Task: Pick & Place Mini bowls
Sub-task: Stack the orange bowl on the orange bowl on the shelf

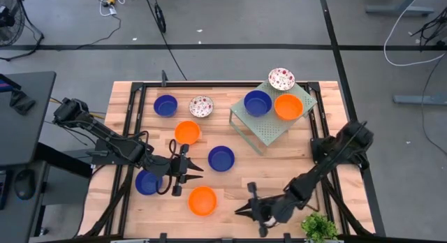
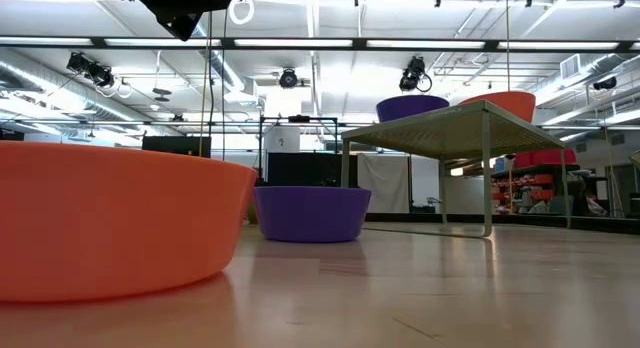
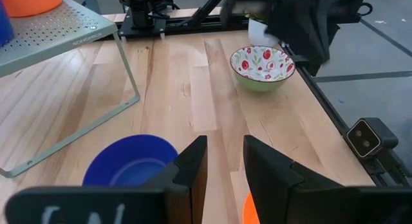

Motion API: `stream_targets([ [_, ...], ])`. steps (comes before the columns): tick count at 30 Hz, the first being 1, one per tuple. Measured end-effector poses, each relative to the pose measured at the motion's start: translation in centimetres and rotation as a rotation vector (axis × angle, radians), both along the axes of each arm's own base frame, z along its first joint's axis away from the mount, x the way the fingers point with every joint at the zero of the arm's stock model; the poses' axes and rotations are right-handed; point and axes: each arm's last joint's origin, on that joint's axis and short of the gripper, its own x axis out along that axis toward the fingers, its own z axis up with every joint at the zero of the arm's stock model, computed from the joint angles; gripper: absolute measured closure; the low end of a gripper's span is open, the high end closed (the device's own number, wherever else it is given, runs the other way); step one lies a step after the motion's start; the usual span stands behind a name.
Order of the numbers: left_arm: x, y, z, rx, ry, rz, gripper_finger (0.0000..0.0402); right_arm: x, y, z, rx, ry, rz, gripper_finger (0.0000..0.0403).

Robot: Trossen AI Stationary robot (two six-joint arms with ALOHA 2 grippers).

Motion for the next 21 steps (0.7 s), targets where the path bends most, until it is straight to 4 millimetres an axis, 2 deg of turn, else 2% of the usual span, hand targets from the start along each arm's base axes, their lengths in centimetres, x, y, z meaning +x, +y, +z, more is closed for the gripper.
stream_targets([
  [6, -0.2, 0.2, -0.5, 0.044, 0.044, 0.038, 0.0296, 1.9, -1.0, -2.5, -0.001, 0.024, -0.057, 0.0349],
  [11, -0.7, 1.2, -1.5, 0.125, 0.124, 0.228, 0.0296, 2.1, -1.4, -2.6, 0.028, 0.039, -0.085, 0.0329],
  [15, -0.9, 2.6, -2.3, 0.103, 0.187, 0.388, 0.0296, 2.1, -1.4, -2.7, 0.028, 0.040, -0.085, 0.0322],
  [21, -0.6, 4.4, -4.2, 0.090, 0.343, 0.481, 0.0289, 2.1, -1.4, -2.7, 0.029, 0.042, -0.086, 0.0320],
])
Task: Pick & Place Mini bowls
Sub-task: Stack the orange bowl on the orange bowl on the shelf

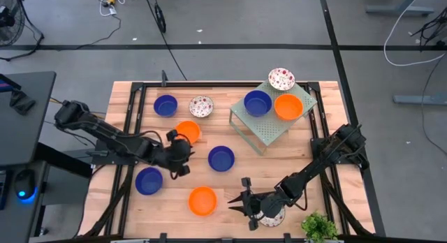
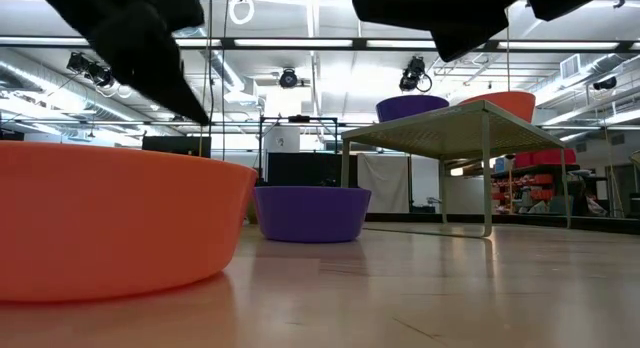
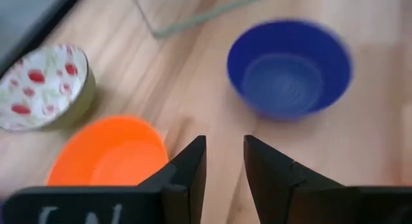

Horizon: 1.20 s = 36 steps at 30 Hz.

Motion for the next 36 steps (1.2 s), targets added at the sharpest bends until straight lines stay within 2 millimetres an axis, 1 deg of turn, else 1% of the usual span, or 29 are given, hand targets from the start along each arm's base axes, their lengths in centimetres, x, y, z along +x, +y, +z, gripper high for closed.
stream_targets([
  [3, 0.7, 0.5, -1.4, 0.005, 0.078, 0.013, 0.0269, 0.0, 0.0, 0.0, -0.003, 0.004, 0.000, 0.0320],
  [9, 1.9, 1.8, -4.0, 0.110, 0.239, -0.008, 0.0198, -0.1, 0.0, -0.1, 0.022, 0.016, -0.012, 0.0320],
  [11, 2.1, 2.4, -4.6, 0.131, 0.271, 0.015, 0.0179, -0.1, -0.1, -0.2, 0.016, 0.025, -0.011, 0.0320],
  [13, 2.1, 3.0, -5.0, 0.151, 0.301, 0.045, 0.0168, -0.1, -0.1, -0.3, 0.021, 0.030, -0.015, 0.0320],
  [15, 2.1, 3.5, -5.3, 0.161, 0.327, 0.067, 0.0165, -0.1, -0.1, -0.3, 0.026, 0.037, -0.019, 0.0320],
  [19, 2.0, 4.3, -5.6, 0.156, 0.363, 0.097, 0.0179, -0.1, -0.1, -0.4, 0.024, 0.041, -0.020, 0.0320],
  [25, 2.1, 4.9, -5.7, 0.092, 0.380, 0.092, 0.0227, -0.2, -0.1, -0.4, 0.032, 0.048, -0.025, 0.0320],
  [27, 2.1, 5.1, -6.1, 0.069, 0.380, 0.091, 0.0241, -0.2, -0.1, -0.4, 0.037, 0.048, -0.027, 0.0320],
  [33, 0.4, 5.9, -8.2, 0.079, 0.416, 0.118, 0.0273, -0.2, -0.1, -0.4, 0.037, 0.049, -0.028, 0.0320],
  [36, 0.2, 5.8, -8.3, 0.088, 0.415, 0.115, 0.0292, -0.2, -0.1, -0.4, 0.037, 0.049, -0.028, 0.0320],
])
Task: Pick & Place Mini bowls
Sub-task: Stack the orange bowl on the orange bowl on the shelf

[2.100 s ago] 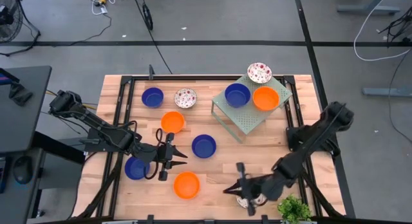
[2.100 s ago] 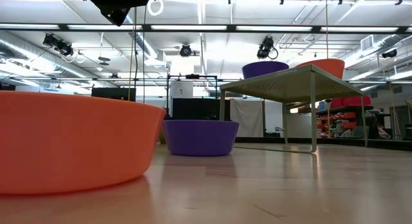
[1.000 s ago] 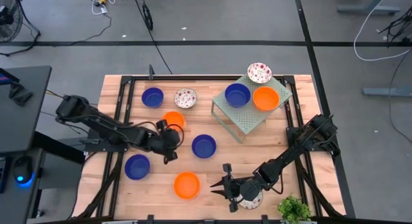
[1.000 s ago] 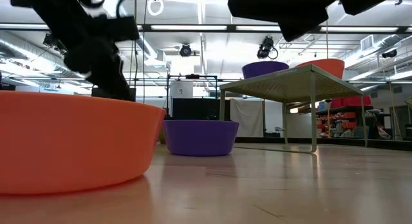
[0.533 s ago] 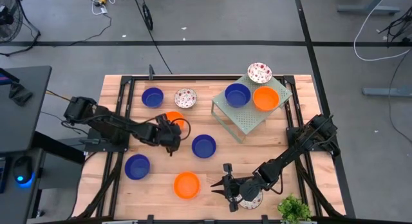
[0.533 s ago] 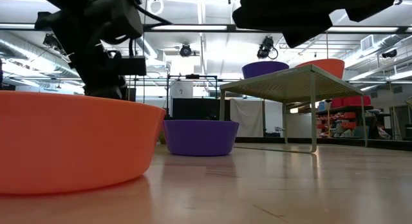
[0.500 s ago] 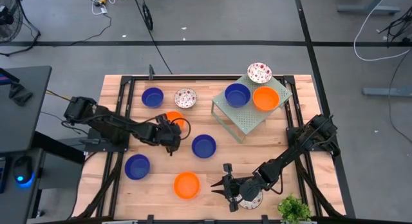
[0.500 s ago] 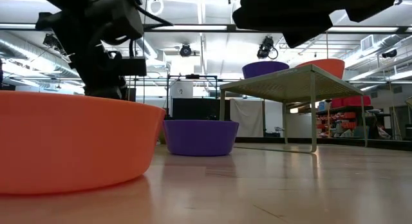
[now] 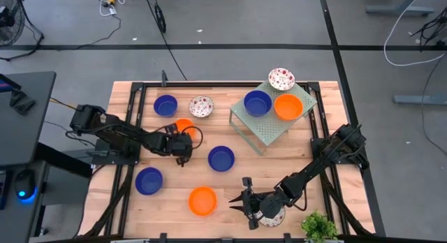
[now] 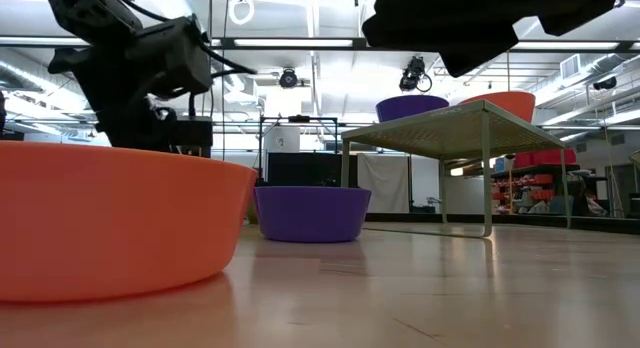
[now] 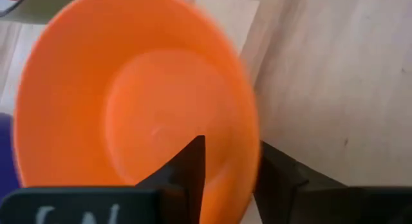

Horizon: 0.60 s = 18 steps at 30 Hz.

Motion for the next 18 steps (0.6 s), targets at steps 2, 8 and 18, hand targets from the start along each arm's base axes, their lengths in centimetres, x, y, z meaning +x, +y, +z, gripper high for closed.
stream_targets([
  [2, 0.0, -0.1, 0.0, -0.001, -0.005, -0.003, 0.0308, 0.0, 0.0, 0.0, 0.000, 0.000, 0.000, 0.0320],
  [8, 0.3, -0.8, 0.1, -0.007, -0.032, -0.061, 0.0359, 0.0, 0.0, 0.0, -0.004, 0.004, 0.000, 0.0320],
  [18, 2.6, -5.1, 3.5, -0.127, -0.038, -0.357, 0.0386, 0.0, 0.0, 0.0, -0.004, 0.004, 0.000, 0.0320],
])
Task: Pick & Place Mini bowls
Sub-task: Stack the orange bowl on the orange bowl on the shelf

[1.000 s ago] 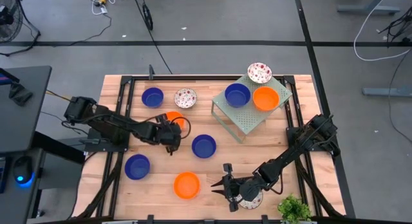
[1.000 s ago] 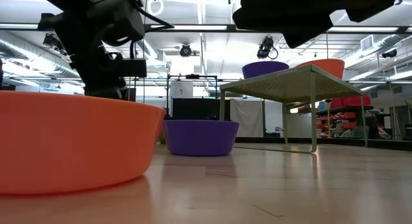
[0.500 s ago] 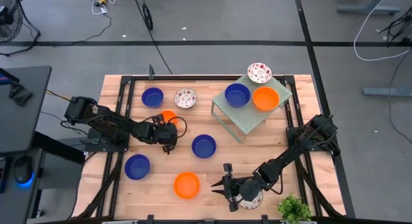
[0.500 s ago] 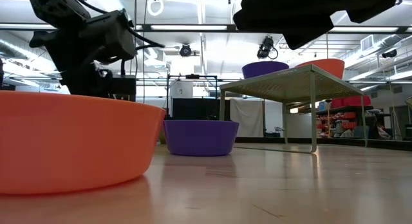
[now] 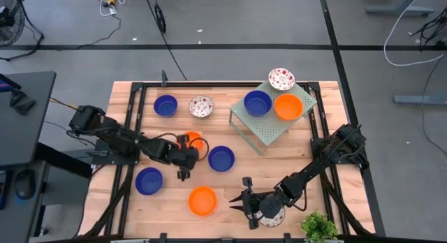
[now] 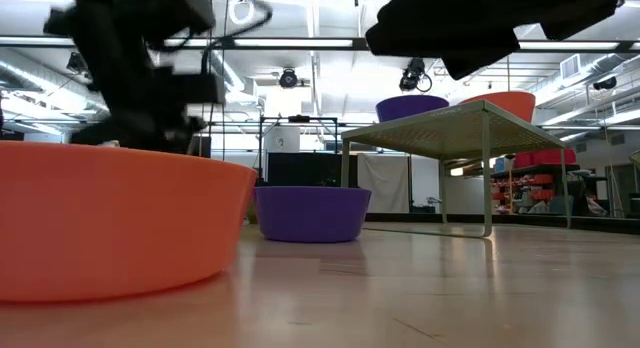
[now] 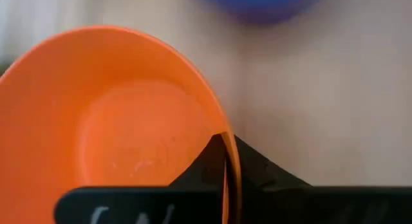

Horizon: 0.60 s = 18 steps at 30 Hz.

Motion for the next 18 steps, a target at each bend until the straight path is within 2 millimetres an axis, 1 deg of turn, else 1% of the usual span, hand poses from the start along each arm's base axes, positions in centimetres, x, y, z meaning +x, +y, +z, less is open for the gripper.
stream_targets([
  [4, 0.8, -3.2, 2.5, -0.081, -0.027, -0.153, 0.0391, 0.4, 0.4, 1.0, 0.087, -0.089, 0.020, 0.0320],
  [7, 1.2, -5.4, 4.4, -0.154, -0.075, -0.244, 0.0395, 1.0, 0.3, 1.9, 0.156, -0.150, 0.105, 0.0320],
  [9, 1.3, -6.7, 5.5, -0.183, -0.104, -0.295, 0.0394, 1.5, -0.1, 2.3, 0.171, -0.177, 0.145, 0.0318],
  [13, 1.1, -9.0, 6.9, -0.208, -0.173, -0.408, 0.0389, 3.1, -0.9, 3.3, 0.115, -0.158, 0.162, 0.0300],
  [15, 0.9, -10.0, 7.2, -0.237, -0.200, -0.492, 0.0391, 4.0, -1.0, 4.4, 0.074, -0.125, 0.175, 0.0286],
  [18, 0.7, -11.0, 7.5, -0.268, -0.228, -0.591, 0.0393, 5.3, -1.2, 6.2, -0.038, -0.039, 0.193, 0.0260],
])
